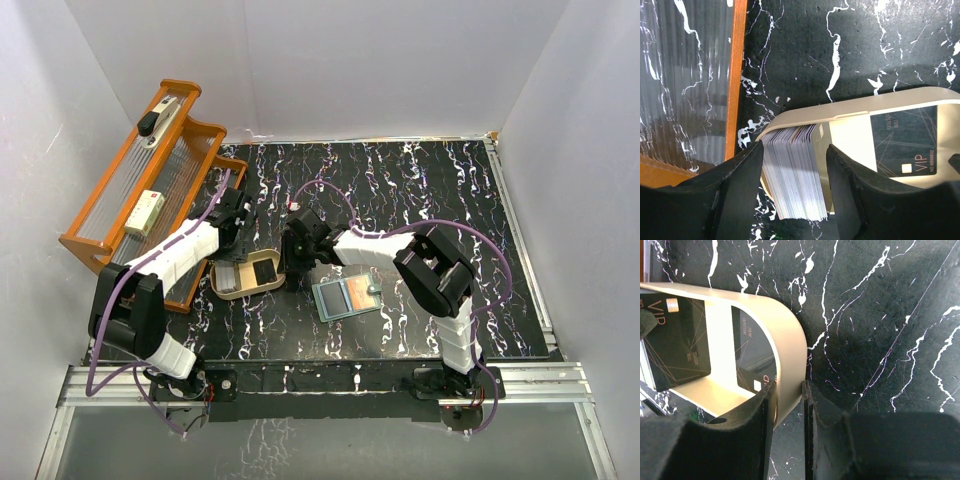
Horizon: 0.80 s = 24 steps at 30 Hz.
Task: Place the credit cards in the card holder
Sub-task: Move the storage box to the center of the board.
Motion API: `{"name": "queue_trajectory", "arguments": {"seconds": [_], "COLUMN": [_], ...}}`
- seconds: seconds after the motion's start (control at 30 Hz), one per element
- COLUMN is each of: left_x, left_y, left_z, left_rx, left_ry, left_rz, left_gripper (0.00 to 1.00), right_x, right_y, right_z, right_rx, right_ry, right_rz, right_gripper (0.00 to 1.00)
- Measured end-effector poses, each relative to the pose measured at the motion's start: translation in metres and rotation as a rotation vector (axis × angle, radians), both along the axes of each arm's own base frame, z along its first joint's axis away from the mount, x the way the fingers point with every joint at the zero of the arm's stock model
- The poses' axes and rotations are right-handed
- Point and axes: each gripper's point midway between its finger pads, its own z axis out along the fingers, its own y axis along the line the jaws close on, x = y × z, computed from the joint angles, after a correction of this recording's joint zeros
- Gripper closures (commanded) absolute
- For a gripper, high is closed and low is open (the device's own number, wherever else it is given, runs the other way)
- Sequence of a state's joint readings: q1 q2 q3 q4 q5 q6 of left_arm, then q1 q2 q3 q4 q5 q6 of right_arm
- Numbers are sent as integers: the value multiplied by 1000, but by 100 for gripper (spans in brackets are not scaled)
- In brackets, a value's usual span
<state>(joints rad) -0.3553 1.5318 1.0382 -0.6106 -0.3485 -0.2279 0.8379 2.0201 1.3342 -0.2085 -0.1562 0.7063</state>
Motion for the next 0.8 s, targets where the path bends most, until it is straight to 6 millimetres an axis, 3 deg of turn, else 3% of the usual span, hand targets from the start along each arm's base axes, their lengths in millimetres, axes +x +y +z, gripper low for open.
{"name": "queue_trajectory", "arguments": {"seconds": [0.27,0.6,0.8], "left_x": [-3,-13,-23], "left_y": [-9,-23,-43], "left_z": [5,19,31], "left_rx": [-58,-155,-300], "left_ry": [6,8,-28], "left_rz": [-1,4,-20], "left_gripper": [29,26,25], "right_x": [2,-1,2], "right_y": [-7,-42,-61], "right_z": [1,1,0], "right_rx": [-30,-108,-134], "right_ry": [-31,-51,-62], "right_rz": [-22,-98,-149], "right_gripper": [83,87,87]}}
